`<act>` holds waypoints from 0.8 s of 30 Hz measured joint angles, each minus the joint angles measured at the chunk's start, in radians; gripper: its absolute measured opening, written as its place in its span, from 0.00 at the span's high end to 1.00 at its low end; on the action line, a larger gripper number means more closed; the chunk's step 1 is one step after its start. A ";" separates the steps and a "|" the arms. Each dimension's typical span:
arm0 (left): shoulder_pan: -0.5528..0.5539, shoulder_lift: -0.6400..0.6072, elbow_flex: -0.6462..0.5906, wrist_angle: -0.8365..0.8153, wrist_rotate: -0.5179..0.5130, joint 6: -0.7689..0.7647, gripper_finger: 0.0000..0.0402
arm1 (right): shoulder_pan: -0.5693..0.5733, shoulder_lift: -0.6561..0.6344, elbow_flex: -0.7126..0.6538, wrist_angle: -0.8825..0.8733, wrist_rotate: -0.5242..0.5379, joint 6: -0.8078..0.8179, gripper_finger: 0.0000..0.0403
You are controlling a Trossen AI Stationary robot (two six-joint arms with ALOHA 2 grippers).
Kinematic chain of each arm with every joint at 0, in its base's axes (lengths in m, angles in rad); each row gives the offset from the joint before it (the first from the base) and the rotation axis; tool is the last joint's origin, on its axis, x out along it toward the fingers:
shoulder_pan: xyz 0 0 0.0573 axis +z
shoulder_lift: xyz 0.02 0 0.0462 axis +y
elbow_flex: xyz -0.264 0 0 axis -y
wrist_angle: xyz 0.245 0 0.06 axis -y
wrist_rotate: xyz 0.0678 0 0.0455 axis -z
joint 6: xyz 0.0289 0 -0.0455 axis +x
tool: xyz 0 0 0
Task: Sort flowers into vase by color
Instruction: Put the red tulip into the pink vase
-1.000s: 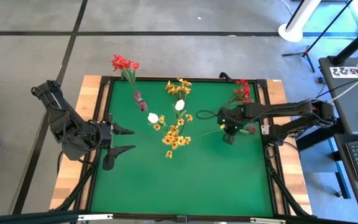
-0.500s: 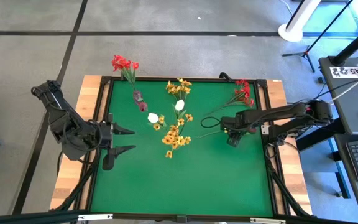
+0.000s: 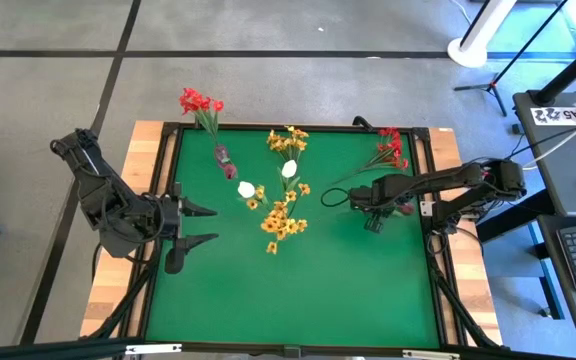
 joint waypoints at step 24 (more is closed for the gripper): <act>0.086 -0.002 0.041 0.301 -0.278 0.489 0.42 | 0.001 0.001 0.755 -0.448 0.435 -0.084 1.00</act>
